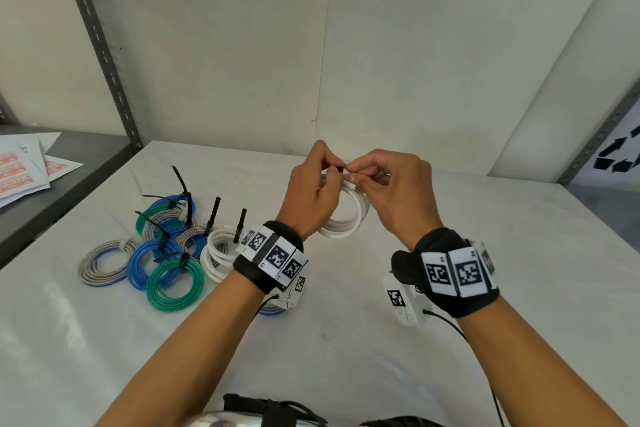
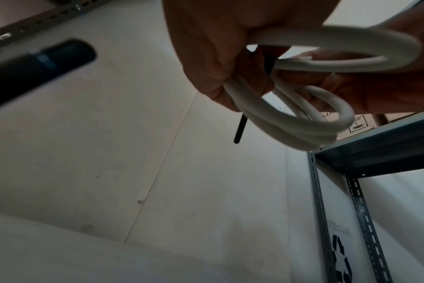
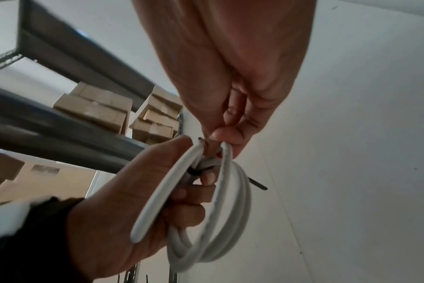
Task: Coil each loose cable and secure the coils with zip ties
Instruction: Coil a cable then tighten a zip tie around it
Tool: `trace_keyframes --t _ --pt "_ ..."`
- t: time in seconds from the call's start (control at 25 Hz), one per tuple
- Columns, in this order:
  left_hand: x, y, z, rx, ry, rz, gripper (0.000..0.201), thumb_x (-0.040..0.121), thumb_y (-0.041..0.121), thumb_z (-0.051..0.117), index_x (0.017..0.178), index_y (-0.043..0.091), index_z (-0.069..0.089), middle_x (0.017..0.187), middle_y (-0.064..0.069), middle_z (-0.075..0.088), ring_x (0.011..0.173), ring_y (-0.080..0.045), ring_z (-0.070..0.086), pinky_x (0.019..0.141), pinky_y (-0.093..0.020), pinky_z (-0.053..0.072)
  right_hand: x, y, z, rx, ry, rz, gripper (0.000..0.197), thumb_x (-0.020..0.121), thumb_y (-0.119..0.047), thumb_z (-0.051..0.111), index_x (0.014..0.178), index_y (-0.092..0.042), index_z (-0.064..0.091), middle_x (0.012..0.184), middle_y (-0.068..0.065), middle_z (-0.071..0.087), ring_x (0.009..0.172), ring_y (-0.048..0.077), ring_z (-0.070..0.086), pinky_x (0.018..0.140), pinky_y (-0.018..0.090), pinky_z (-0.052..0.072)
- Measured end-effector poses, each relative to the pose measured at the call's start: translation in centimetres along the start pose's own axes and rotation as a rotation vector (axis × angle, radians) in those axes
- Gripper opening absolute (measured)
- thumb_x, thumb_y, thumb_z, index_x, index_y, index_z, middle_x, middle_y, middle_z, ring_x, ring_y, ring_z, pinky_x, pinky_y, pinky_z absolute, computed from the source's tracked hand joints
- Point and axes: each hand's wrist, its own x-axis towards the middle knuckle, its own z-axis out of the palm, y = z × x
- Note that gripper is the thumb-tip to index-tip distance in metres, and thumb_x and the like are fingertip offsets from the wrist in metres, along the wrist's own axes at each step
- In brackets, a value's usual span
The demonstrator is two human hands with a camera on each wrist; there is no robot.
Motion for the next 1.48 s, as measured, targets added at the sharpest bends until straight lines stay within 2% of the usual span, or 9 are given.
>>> trace_keyframes --t 0.16,0.36,0.6,0.72,0.88,1.0,1.08,1.32,1.48 --pt "0.2 -0.9 -0.7 0.002 0.030 -0.056 0.006 0.096 0.009 0.046 0.099 0.009 0.051 0.088 0.004 0.063 0.080 -0.008 0.063 0.072 -0.023 0.055 -0.3 0.4 0.1 -0.007 -0.113 -0.021 0.020 0.098 -0.015 0.064 0.114 -0.020 0.076 0.102 -0.013 0.075 0.096 -0.007 0.068 0.087 0.010 0.050" --pt "0.9 -1.0 -1.3 -0.039 0.124 -0.136 0.008 0.099 0.006 0.047 0.103 0.008 0.053 0.092 0.008 0.061 0.083 0.001 0.059 0.071 -0.013 0.045 -1.2 0.7 1.8 0.008 -0.207 0.051 0.051 0.099 -0.028 0.062 0.148 -0.024 0.048 0.138 -0.007 0.060 0.128 0.001 0.054 0.105 0.017 0.043" --pt "0.8 -0.5 -1.1 -0.115 0.007 -0.119 0.008 0.105 0.017 0.048 0.103 0.010 0.052 0.079 0.005 0.061 0.058 -0.010 0.051 0.056 -0.026 0.042 -1.3 0.8 1.7 -0.252 -0.083 -0.025 0.046 0.104 -0.015 0.051 0.149 -0.016 0.046 0.085 0.010 0.070 0.072 0.022 0.060 0.070 0.029 0.047" --pt "0.8 -0.2 -1.2 -0.187 -0.053 -0.084 0.013 0.106 0.016 0.047 0.108 0.004 0.052 0.083 0.003 0.061 0.060 -0.009 0.050 0.058 -0.023 0.043 -1.3 0.2 1.3 -0.308 -0.092 -0.086 0.046 0.103 -0.008 0.052 0.148 -0.017 0.048 0.094 0.015 0.074 0.082 0.029 0.067 0.075 0.037 0.054" --pt "0.6 0.0 -1.1 -0.315 -0.086 -0.131 0.012 0.105 0.013 0.051 0.114 0.004 0.052 0.095 -0.024 0.062 0.065 -0.018 0.050 0.061 -0.031 0.046 -1.5 0.3 1.4 -0.320 -0.053 -0.097 0.046 0.101 0.000 0.049 0.144 -0.015 0.054 0.113 0.013 0.074 0.106 0.021 0.071 0.091 0.035 0.056" --pt "0.6 0.6 -0.8 -0.445 0.022 -0.272 0.023 0.102 0.019 0.057 0.123 0.011 0.050 0.092 -0.010 0.066 0.067 -0.017 0.057 0.063 -0.031 0.048 -1.1 0.9 1.6 -0.262 0.080 -0.130 0.036 0.100 -0.006 0.055 0.133 -0.017 0.064 0.101 0.005 0.077 0.086 0.018 0.072 0.081 0.026 0.054" --pt "0.7 0.7 -0.3 -0.446 0.017 -0.371 0.020 0.106 0.027 0.050 0.109 0.007 0.053 0.078 -0.004 0.060 0.063 -0.017 0.055 0.062 -0.031 0.046 -1.0 1.1 1.7 -0.221 0.126 -0.141 0.030 0.101 -0.010 0.057 0.128 -0.016 0.067 0.097 0.001 0.076 0.080 0.016 0.070 0.078 0.023 0.053" --pt "0.6 0.8 0.0 -0.463 -0.037 -0.412 0.034 0.109 0.021 0.034 0.076 0.017 0.042 0.062 0.005 0.031 0.051 -0.012 0.027 0.049 -0.025 0.031 -1.1 2.1 2.2 -0.088 0.109 -0.113 0.023 0.100 -0.013 0.059 0.121 -0.017 0.068 0.086 0.001 0.074 0.073 0.019 0.070 0.072 0.038 0.057" --pt "0.4 0.4 -0.8 -0.434 -0.073 -0.405 0.036 0.108 0.013 0.037 0.073 0.017 0.040 0.060 0.009 0.028 0.052 -0.011 0.021 0.048 -0.024 0.024 0.2 2.3 0.4 0.016 -0.017 -0.020 0.020 0.099 -0.027 0.062 0.113 -0.019 0.074 0.102 -0.009 0.073 0.093 0.002 0.067 0.078 0.013 0.050"
